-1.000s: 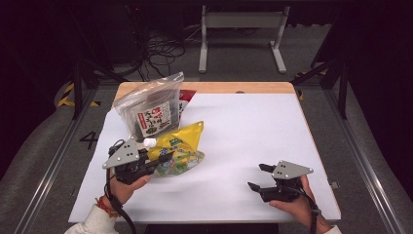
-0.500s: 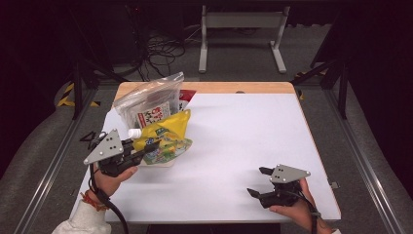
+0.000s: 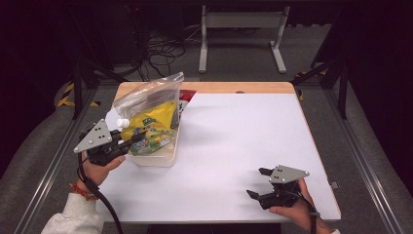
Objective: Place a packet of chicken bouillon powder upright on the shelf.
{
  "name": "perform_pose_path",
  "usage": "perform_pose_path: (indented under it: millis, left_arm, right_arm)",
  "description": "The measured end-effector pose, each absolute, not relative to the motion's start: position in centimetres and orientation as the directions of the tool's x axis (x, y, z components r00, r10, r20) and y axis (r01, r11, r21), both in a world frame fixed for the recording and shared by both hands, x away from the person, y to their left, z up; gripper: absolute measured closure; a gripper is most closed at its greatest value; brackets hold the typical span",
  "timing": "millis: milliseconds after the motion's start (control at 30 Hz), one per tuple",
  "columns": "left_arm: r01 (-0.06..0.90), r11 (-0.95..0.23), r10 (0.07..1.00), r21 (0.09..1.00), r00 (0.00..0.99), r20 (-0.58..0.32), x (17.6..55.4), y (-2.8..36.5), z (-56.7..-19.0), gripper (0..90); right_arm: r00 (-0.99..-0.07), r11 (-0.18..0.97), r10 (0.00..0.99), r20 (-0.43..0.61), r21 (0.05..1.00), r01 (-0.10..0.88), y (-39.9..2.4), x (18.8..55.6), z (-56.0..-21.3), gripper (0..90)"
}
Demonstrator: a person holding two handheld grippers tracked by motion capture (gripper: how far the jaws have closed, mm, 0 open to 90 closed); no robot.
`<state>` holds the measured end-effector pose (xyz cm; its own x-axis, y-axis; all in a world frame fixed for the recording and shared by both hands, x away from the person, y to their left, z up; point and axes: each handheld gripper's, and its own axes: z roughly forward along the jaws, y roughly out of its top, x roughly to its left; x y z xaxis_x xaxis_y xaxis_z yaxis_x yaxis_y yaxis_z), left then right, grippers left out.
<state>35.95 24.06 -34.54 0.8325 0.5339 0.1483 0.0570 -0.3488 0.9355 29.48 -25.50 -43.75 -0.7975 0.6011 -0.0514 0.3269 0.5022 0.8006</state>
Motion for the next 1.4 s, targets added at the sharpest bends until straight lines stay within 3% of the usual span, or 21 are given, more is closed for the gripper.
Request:
perform_pose_path:
  millis: [600, 767, 1400]
  left_arm:
    - [0.101, -0.390, 0.459, 0.915, 0.883, 0.098, 36.7, 25.2, -35.2, 83.8]
    - [0.139, -0.455, 0.465, 0.880, 0.879, 0.102, 37.4, 24.0, -36.0, 83.9]
    - [0.228, -0.410, 0.556, 0.883, 0.830, 0.044, 38.1, 24.9, -38.9, 83.9]
  right_arm:
    - [-0.809, 0.525, 0.586, -0.040, 0.779, 0.342, -25.3, 29.6, -44.2, 16.7]
    - [-0.812, 0.531, 0.582, -0.038, 0.774, 0.344, -25.1, 29.6, -44.3, 16.6]
    - [-0.771, 0.516, 0.632, -0.075, 0.783, 0.348, -25.4, 29.7, -43.9, 17.1]
